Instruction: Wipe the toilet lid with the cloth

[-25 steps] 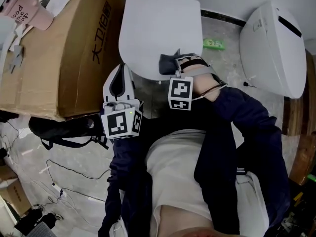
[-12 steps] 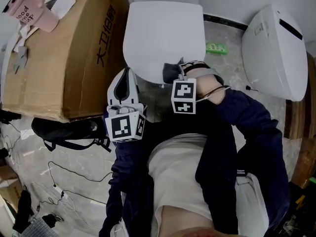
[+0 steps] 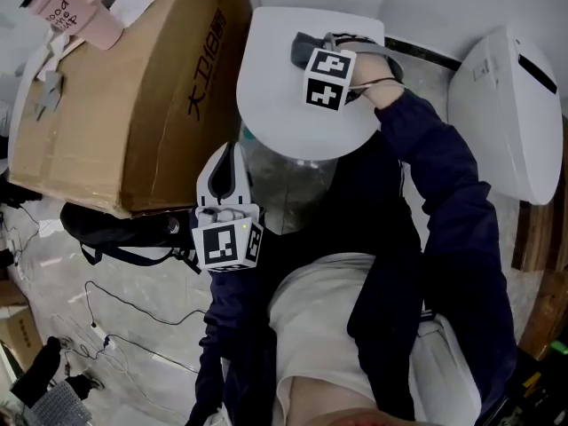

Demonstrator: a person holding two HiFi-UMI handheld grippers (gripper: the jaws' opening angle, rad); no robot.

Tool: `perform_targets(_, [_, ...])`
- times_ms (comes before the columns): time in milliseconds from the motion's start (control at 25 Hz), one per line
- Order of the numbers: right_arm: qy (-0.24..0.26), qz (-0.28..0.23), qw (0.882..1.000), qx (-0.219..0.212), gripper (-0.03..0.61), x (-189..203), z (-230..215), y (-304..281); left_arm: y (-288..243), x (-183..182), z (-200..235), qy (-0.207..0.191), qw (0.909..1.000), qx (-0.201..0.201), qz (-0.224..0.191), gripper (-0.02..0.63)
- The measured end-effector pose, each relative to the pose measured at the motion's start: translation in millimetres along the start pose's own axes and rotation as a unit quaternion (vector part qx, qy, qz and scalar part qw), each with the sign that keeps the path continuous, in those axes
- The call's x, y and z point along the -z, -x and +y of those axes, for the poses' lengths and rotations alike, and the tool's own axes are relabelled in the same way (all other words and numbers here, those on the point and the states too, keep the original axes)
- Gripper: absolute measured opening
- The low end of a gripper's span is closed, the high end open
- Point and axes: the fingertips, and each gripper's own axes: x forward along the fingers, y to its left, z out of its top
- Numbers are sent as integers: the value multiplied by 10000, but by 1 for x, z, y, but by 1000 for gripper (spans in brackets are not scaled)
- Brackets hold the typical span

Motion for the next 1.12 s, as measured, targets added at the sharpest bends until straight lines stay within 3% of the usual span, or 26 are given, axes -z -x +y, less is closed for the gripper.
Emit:
perform_targets(80, [170, -75, 9976, 669, 66, -6, -37, -24, 4, 4, 1, -47, 10000, -41, 75, 17])
perform_targets(200, [797, -34, 9785, 1900, 66, -7, -86, -63, 12, 10, 0, -131, 9997, -89, 194, 17])
perform_targets(280, [790, -16, 9718, 2220, 66, -6, -105, -86, 18, 13, 3, -193, 9993, -174, 271, 17])
perform_targets(560, [473, 251, 9727, 2258, 66, -6, -125, -132, 27, 20, 19, -196, 9982, -417, 381, 17])
perform_targets(760, [620, 616, 9699, 2271, 64, -7, -110, -147, 21, 22, 16, -199, 9982, -384, 409, 17])
perform_targets(1120, [408, 539, 9805, 1845, 61, -10, -73, -124, -1, 20, 10, -114, 9991, -219, 334, 17])
